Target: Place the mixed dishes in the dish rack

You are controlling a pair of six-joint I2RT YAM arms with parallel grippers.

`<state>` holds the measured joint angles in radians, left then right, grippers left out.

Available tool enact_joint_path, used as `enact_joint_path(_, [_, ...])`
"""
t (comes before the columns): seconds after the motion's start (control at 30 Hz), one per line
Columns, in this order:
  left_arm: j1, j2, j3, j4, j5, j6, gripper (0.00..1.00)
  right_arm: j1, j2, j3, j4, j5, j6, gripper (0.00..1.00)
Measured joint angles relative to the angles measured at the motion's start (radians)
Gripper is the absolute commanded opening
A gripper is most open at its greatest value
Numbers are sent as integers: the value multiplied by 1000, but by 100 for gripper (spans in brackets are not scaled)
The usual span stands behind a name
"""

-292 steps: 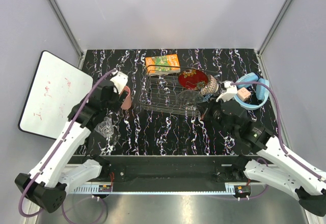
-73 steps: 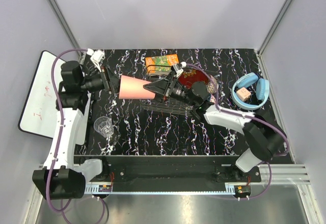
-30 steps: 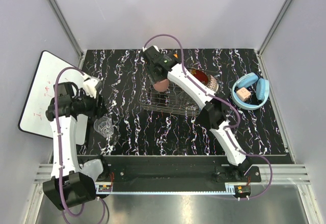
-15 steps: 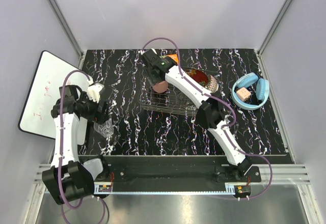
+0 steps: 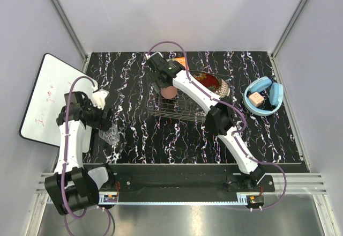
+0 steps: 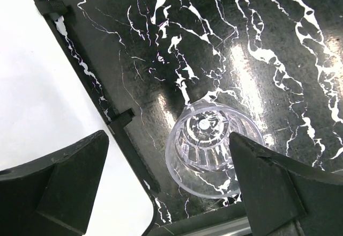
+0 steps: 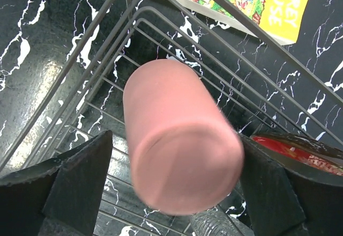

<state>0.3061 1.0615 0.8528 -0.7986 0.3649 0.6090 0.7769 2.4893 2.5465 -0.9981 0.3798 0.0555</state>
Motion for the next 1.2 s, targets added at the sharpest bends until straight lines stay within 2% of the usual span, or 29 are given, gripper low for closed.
enact_joint_path(0.5, [0, 0, -29, 44, -8, 0, 99, 0, -22, -20, 10, 3, -13, 100])
enact_joint_path(1.03, [0, 8, -72, 101, -61, 18, 98, 3, -362, -131, 31, 51, -62, 100])
enact_joint_path(1.17, [0, 39, -92, 119, -71, 28, 84, 22, -443, -191, 39, 68, -60, 100])
enact_joint_path(1.2, [0, 52, -96, 120, -72, 30, 77, 30, -471, -230, 55, 68, -56, 99])
